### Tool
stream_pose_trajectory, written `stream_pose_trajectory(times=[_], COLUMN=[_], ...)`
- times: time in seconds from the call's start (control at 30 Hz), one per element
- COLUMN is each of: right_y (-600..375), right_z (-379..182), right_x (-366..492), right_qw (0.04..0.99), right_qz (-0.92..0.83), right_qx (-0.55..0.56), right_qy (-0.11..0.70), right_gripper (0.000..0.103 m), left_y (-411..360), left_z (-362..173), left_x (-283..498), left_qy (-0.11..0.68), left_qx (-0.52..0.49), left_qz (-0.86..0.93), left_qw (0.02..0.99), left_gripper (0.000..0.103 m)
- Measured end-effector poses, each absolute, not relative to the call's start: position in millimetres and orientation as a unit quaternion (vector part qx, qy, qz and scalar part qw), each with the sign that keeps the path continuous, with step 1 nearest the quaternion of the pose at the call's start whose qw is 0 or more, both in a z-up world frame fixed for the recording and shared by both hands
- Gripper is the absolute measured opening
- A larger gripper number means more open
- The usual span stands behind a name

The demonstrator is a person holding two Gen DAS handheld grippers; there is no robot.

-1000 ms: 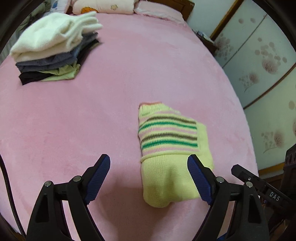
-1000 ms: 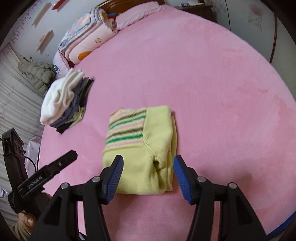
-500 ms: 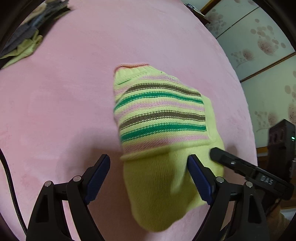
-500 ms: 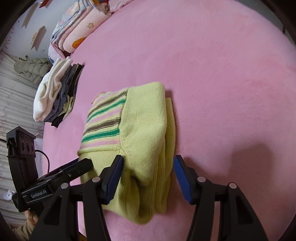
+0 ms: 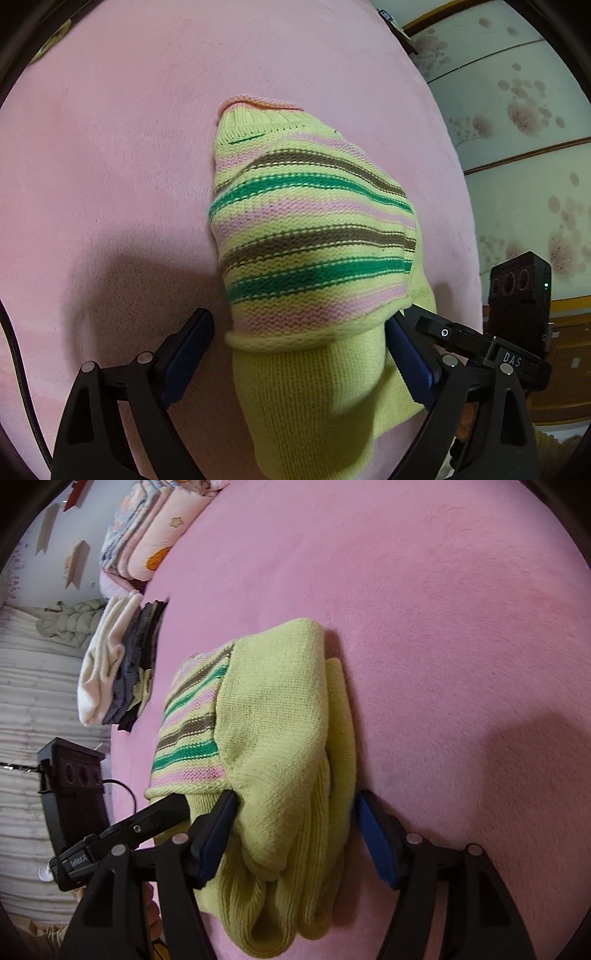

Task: Fold large clothes
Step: 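Grasp the folded cardigan bundle with both tools and lift it, then carry the bundle onto the white fleece stack and open both tools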

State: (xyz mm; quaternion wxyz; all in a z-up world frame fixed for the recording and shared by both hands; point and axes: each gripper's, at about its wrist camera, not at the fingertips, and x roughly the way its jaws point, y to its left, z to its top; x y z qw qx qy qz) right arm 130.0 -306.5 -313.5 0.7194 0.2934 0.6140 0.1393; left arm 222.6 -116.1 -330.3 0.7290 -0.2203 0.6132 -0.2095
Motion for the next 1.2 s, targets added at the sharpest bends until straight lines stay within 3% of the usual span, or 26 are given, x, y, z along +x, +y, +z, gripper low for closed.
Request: stream_pose_trajectory(times=[0.27,0.33,0.4,0.5,0.87,1.2], right_y=[-300,-298,-295,-289,-274,-172], right_z=[-315,-313,-306,-291,-182,-96], right_x=[138,139,139,136,130,161], right_qw=[0.715,0.718,0.726,0.739,0.768,0.788], right_qz=[0.17,0.177,0.183,0.184,0.204,0.277], right_qx=[0.289,0.283,0.27,0.25,0.213,0.166], right_qy=[0.614,0.611,0.606,0.597,0.569,0.524], right_gripper=[0.056,0.043,0.036,0.033,0.032,0.032], left_y=[-114,-115,-118,-120,-122,-3], left_z=[-340,-340,-331,-313,-202,-103], left_x=[219,217,214,208,186,189], left_qy=[0.61,0.607,0.602,0.597,0.567,0.526], left_qx=[-0.253,-0.24,-0.227,-0.199,-0.175,-0.161], left_qz=[-0.23,-0.231,-0.23,-0.224,-0.224,-0.196], left_qw=[0.715,0.722,0.73,0.744,0.773,0.812], left_gripper=[0.082,0.076,0.063,0.055,0.053,0.053])
